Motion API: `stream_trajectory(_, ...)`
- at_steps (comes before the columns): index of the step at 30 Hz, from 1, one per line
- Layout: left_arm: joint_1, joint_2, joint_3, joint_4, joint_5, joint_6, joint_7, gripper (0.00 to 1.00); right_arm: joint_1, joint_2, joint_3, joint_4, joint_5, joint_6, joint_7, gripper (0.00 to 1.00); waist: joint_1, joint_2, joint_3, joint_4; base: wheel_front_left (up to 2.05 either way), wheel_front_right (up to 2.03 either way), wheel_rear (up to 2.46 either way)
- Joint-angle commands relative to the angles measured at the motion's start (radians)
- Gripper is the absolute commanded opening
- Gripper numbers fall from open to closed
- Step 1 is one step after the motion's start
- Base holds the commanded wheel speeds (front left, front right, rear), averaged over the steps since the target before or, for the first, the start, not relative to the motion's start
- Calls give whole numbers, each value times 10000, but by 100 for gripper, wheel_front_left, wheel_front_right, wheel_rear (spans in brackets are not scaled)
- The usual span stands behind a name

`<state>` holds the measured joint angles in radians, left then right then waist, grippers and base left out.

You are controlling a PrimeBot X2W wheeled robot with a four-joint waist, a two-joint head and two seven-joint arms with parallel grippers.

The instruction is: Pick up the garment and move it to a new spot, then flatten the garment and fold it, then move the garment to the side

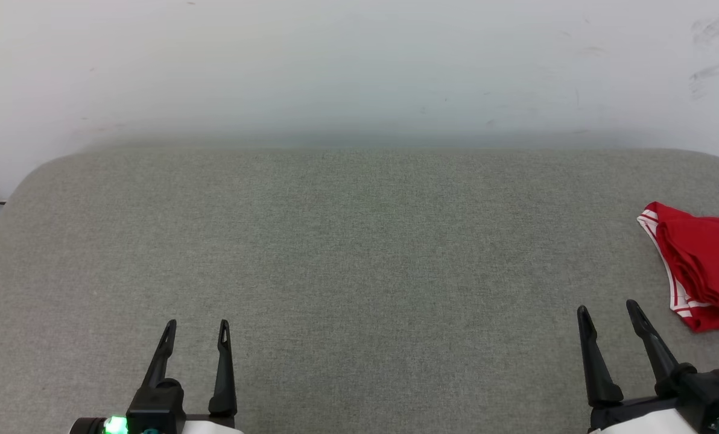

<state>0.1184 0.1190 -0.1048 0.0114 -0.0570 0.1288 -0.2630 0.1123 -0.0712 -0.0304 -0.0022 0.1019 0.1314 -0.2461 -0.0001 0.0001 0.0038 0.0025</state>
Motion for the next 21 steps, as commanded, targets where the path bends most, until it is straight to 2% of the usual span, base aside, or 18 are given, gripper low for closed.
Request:
stream_trajectory(1, 88, -8, 29, 23, 36, -52, -21, 100, 165, 57, 5, -106, -25, -16, -14, 100, 1, -1, 3, -3, 0, 0, 0)
stream_trajectory(15, -9, -123, 222, 145, -5, -400, -21, 100, 274, 159, -32, -425, -120, -16, 77, 100, 1, -1, 128, -35, 0, 0, 0)
stream_trajectory(16, 4, -90, 198, 157, -6, -391, 2, 0, 162, 109, -25, -366, -134, 0, 88, 0, 2, -1, 129, -36, 0, 0, 0)
stream_trajectory(21, 75, -100, 133, 644, -25, -408, 52, 0, 205, 113, 26, 115, -121, 2, 99, 0, 2, -1, 129, -37, 0, 0, 0)
